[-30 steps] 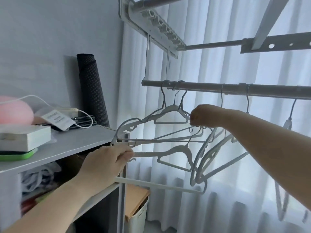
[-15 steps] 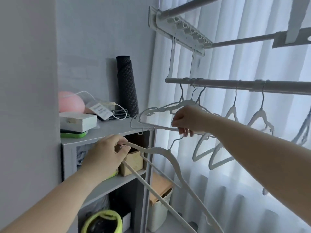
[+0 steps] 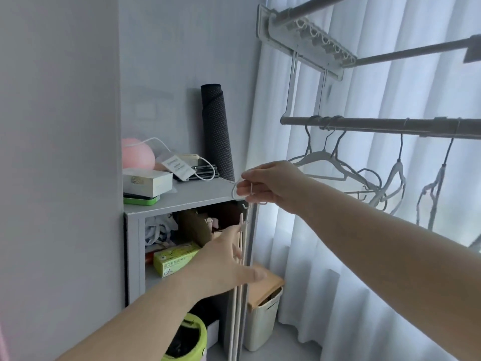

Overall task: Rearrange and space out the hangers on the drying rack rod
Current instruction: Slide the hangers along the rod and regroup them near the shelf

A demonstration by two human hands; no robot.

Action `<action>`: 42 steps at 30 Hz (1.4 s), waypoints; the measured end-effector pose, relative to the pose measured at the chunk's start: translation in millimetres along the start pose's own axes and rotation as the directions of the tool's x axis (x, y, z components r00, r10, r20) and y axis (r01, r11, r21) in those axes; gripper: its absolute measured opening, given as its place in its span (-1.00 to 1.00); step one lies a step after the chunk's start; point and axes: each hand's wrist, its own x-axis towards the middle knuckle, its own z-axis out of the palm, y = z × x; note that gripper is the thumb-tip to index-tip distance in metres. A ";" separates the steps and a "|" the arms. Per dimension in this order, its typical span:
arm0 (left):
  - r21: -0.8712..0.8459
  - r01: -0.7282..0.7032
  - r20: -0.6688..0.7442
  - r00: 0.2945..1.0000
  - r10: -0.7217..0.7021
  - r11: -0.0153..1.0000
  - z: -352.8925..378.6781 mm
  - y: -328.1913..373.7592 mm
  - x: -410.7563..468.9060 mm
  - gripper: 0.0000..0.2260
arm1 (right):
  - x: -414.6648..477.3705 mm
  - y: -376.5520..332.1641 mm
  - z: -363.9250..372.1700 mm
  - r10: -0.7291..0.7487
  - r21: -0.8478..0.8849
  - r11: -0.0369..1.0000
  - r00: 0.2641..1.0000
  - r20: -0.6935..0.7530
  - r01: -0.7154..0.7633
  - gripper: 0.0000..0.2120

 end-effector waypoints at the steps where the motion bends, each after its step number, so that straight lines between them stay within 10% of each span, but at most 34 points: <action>1: 0.031 -0.005 -0.007 1.000 0.005 1.000 3.0 1.2 1.0 -0.26 | -1.4 0.6 0.7 -0.009 0.019 1.000 1.000 0.000 0.009 -0.84; 6: 0.239 -0.061 -0.048 0.996 0.074 0.969 5.2 5.6 9.6 -0.79 | -3.9 -4.0 -6.3 -0.049 0.093 0.994 0.997 -0.056 0.055 -0.83; 14: 0.252 -0.147 -0.036 0.986 0.161 0.957 -5.7 29.3 42.7 -0.85 | 9.0 -12.9 -55.8 -0.139 -0.261 0.963 0.959 -0.245 0.073 -0.88; 19: 0.220 -0.189 -0.050 0.978 0.204 0.957 -11.8 48.9 75.8 -0.83 | 15.6 -8.3 -100.1 -0.368 -0.833 0.535 0.849 -0.380 -0.141 -0.73; 26: 0.136 -0.299 -0.120 0.941 0.315 0.944 -16.4 82.4 121.6 -0.86 | 7.5 -17.3 -162.8 -0.551 -0.923 -0.021 0.775 -0.309 -0.384 -0.60; 42: 0.185 -0.410 -0.092 0.898 0.431 0.893 9.6 158.1 181.6 -0.82 | -0.7 -57.2 -211.8 -0.506 -0.892 -0.176 0.815 -0.282 -0.417 -0.63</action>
